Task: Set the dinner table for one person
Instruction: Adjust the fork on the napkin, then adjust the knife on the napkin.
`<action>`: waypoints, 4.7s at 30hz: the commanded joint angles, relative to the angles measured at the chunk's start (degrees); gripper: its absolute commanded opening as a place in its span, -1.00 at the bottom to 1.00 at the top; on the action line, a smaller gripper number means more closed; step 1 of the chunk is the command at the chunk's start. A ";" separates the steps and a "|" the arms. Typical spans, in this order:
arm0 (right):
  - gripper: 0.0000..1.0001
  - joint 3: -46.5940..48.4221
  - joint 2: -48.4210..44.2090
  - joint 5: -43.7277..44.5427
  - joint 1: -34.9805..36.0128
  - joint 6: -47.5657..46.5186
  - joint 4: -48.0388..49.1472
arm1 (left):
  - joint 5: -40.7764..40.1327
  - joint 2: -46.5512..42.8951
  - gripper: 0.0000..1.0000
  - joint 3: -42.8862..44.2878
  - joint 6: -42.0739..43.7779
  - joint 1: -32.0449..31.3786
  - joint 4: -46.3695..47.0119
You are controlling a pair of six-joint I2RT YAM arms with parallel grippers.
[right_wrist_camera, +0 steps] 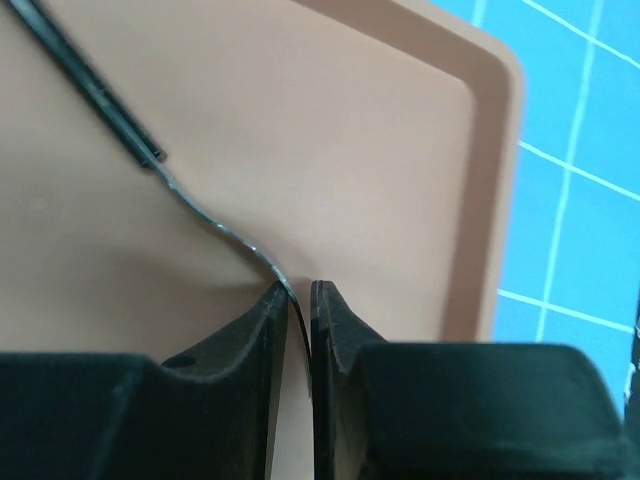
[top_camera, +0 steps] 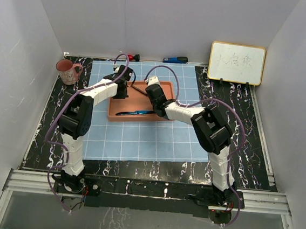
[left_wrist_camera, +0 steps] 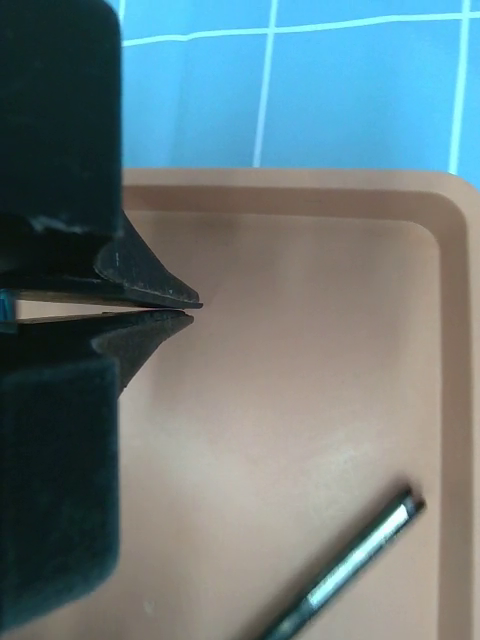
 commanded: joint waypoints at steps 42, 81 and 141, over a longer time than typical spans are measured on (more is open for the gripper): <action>-0.13 5.45 -5.68 -30.02 -3.49 -5.07 -12.54 | 4.91 -7.41 -0.55 -0.97 0.99 0.94 -3.67; -0.60 9.57 7.99 -28.38 -3.97 -11.72 -10.94 | 3.87 -7.90 0.00 -1.56 2.49 1.01 -3.86; -0.13 6.33 -1.43 -28.66 -6.46 -5.04 -13.22 | 31.02 4.81 0.54 10.26 25.37 6.21 -1.47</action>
